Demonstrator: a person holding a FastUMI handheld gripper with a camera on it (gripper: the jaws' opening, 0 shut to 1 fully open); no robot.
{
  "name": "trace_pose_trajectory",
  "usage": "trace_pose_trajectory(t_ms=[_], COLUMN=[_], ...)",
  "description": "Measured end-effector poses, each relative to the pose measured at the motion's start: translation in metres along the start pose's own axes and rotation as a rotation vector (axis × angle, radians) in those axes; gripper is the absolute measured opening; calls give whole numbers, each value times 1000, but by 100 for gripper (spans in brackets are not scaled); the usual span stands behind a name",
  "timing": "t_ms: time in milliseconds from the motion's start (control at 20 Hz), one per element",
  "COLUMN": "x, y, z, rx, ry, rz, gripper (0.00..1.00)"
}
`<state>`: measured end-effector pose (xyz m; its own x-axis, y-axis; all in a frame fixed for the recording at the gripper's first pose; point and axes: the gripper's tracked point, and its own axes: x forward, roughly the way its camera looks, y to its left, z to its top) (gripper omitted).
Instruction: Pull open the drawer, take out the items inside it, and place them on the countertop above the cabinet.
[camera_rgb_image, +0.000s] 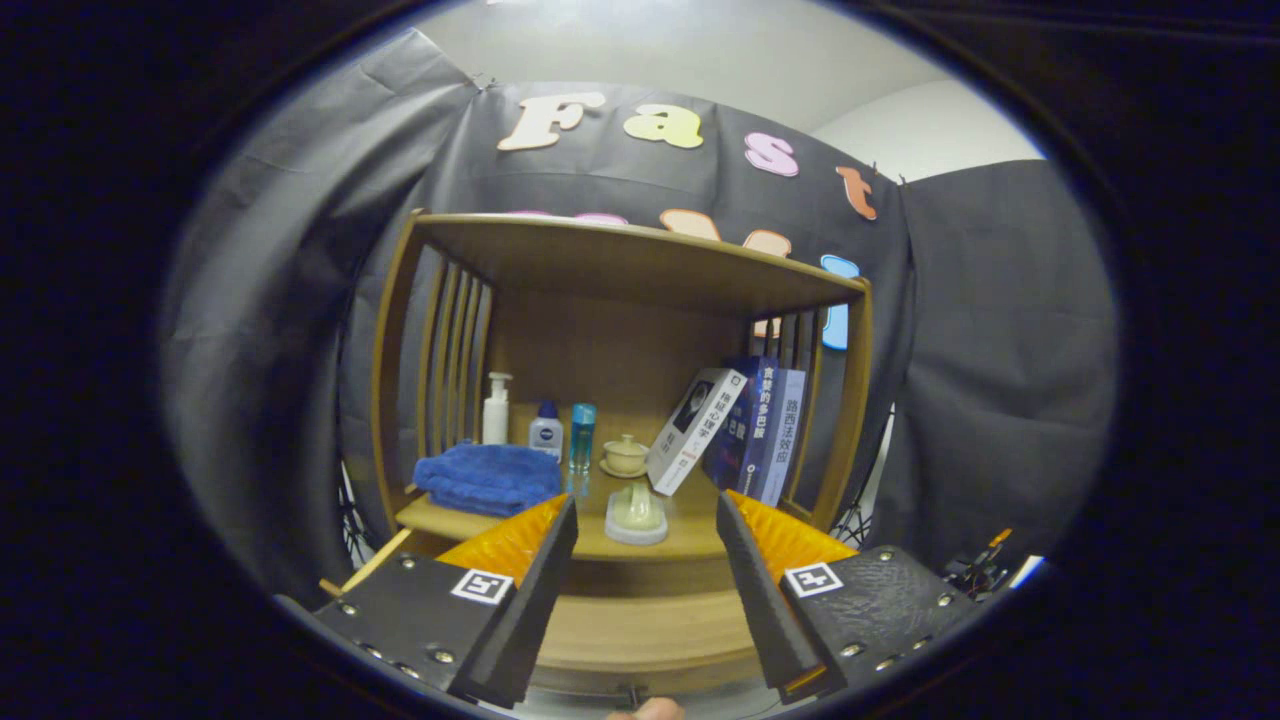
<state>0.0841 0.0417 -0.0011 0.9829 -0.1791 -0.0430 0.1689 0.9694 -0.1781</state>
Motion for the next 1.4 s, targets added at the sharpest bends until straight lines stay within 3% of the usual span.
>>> trace_pose_trajectory(t_ms=[300,700,1200,1400], x=[-39,-54,-29,-27], y=[6,4,13,8], z=[-67,-140,-185,-182], rx=[-12,37,139,151], ry=[73,176,197,158], rz=[39,72,141,133], gripper=[84,84,84,81])
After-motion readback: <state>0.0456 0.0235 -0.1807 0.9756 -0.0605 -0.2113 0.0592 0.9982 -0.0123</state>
